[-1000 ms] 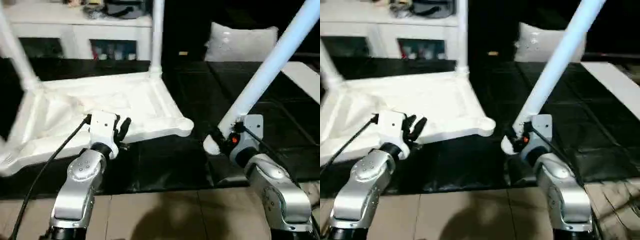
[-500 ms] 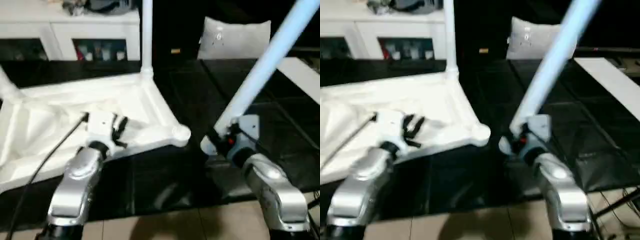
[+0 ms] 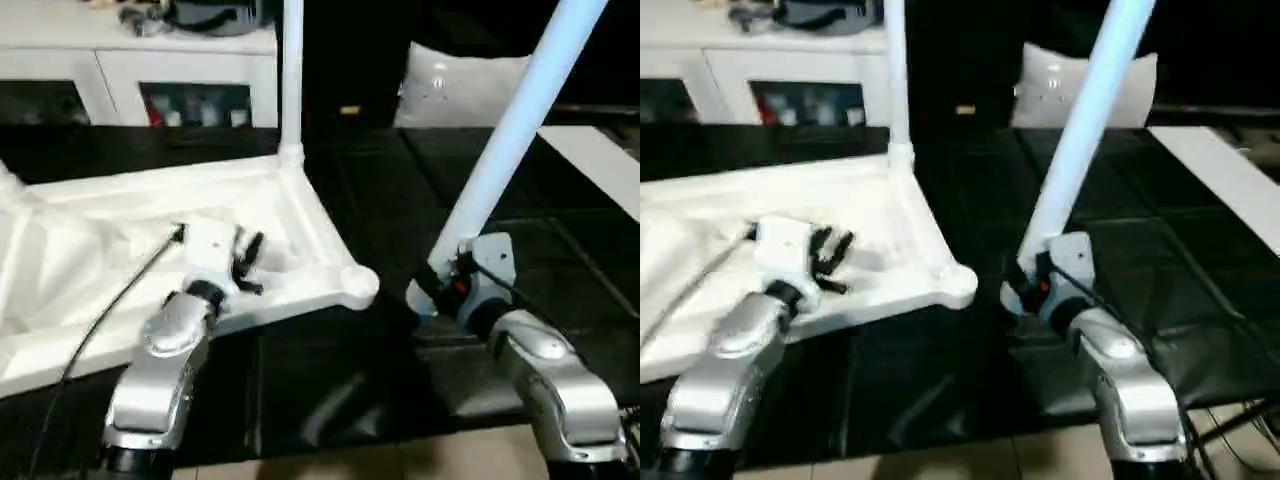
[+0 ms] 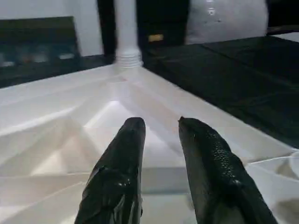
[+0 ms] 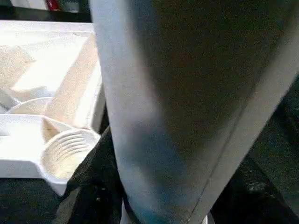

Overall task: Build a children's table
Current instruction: Move to table

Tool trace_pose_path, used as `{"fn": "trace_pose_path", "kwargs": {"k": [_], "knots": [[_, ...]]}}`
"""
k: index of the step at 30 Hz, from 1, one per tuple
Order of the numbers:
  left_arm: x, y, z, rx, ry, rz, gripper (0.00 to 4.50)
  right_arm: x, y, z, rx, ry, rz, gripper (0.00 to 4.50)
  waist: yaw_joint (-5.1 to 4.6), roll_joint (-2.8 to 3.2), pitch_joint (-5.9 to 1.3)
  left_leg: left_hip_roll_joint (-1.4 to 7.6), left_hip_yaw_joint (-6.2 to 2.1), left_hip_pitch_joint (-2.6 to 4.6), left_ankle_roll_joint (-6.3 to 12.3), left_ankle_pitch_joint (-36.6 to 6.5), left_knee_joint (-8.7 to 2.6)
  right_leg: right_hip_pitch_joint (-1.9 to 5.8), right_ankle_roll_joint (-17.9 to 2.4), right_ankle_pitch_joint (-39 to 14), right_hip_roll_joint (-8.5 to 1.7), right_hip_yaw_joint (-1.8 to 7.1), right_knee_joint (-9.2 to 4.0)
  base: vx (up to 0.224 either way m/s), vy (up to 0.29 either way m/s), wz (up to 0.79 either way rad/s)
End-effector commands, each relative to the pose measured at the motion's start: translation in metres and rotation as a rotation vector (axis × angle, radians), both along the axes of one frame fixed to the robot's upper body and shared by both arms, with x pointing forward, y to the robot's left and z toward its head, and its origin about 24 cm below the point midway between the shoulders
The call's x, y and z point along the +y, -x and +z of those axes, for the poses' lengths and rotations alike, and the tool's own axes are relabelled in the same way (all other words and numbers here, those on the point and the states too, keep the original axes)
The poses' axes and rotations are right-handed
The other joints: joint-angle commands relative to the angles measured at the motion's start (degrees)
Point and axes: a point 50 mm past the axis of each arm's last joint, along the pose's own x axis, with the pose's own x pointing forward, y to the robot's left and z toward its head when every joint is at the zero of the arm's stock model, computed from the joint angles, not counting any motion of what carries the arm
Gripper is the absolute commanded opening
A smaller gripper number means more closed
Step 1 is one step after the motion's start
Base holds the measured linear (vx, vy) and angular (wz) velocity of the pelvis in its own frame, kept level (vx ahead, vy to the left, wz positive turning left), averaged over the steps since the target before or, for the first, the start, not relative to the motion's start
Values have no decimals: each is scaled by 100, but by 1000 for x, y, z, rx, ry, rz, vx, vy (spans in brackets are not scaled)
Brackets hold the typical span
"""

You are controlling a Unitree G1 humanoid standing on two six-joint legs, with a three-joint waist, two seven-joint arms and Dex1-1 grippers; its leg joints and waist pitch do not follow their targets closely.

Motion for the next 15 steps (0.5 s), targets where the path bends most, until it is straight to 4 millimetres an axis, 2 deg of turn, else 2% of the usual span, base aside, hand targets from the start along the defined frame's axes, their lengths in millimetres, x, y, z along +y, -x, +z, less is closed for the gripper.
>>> {"fn": "trace_pose_path", "kwargs": {"k": [1, 2, 4, 5, 6, 7, 8, 10, 11, 12, 13, 14, 15], "knots": [[1, -2, 1, 0, -9, -1, 145, -1, -2, 4, -22, 10, -5, 189, 35, 30, -316, 221, -27, -65, 1009, 658, -462, 340, -1287, -163, -320, 189, -352, 0, 0, 0], [1, -2, 1, 1, -8, -3, 145, -1, -2, 3, -22, 10, -4, 189, 5, 48, -330, 237, -75, 26, 1128, 800, -470, 286, -1285, 58, -268, 143, -296, 0, 0, 0], [1, -2, 1, 1, -7, -7, 145, -1, -1, 3, -21, 10, -5, 189, -26, 73, -350, 284, -139, 178, 1425, 986, -470, 188, -1337, 301, -252, 92, -223, 69, -3, 3], [1, -2, 1, 2, -7, -7, 145, -1, -1, 3, -21, 10, -5, 189, -49, 75, -342, 309, -177, 225, 1662, 1054, -469, 146, -1366, 351, -252, 73, -195, 57, -7, 3], [0, -2, 1, 2, -6, -8, 145, -1, -1, 3, -20, 10, -5, 189, -47, 63, -334, 302, -167, 212, 1744, 1033, -462, 154, -1377, 325, -271, 79, -209, 0, 0, 0], [0, -2, 1, 2, -6, -8, 145, -1, -1, 3, -19, 11, -5, 189, -12, 23, -319, 231, -91, 100, 1757, 915, -433, 257, -1422, 188, -329, 133, -279, 0, 0, 0], [0, -3, 1, 2, -6, -8, 145, -1, -1, 3, -18, 13, -5, 189, 65, -1, -300, 156, 4, -66, 1483, 648, -406, 414, -1413, -299, -393, 213, -416, 0, 0, 0], [0, -3, 1, 2, -6, -9, 145, -1, -2, 3, -16, 24, -3, 189, 86, 6, -297, 171, 11, -76, 1271, 531, -425, 443, -1364, -555, -372, 215, -446, 0, 0, 0], [0, -3, 1, 3, -5, -10, 145, -2, -2, 3, -13, 28, -4, 189, 85, 21, -297, 193, -2, -50, 1131, 509, -455, 437, -1304, -600, -330, 189, -439, 0, 0, 0], [-1, -3, 1, 3, -5, -10, 145, -2, -2, 2, -12, 28, -4, 189, 76, 32, -304, 206, -18, -17, 1100, 530, -470, 419, -1279, -542, -304, 170, -418, 0, 0, 0], [-1, -3, 1, 3, -5, -11, 145, -2, -2, 3, -14, 33, -6, 189, 141, 25, -305, 42, -144, -338, 1730, 796, -356, 643, -923, -466, -472, -35, -569, 0, 0, 0], [-1, -3, 1, 3, -5, -11, 145, -2, -2, 3, -18, 37, -8, 189, 117, 69, -300, 50, -175, -311, 1823, 804, -357, 639, -856, -619, -483, -111, -603, 17, 12, 30], [-1, -4, 1, 3, -4, -13, 145, -2, -2, 3, -27, 42, -11, 189, 65, 126, -290, 56, -234, -290, 1836, 825, -351, 678, -691, -935, -470, -214, -678, 31, 14, 48]]}}
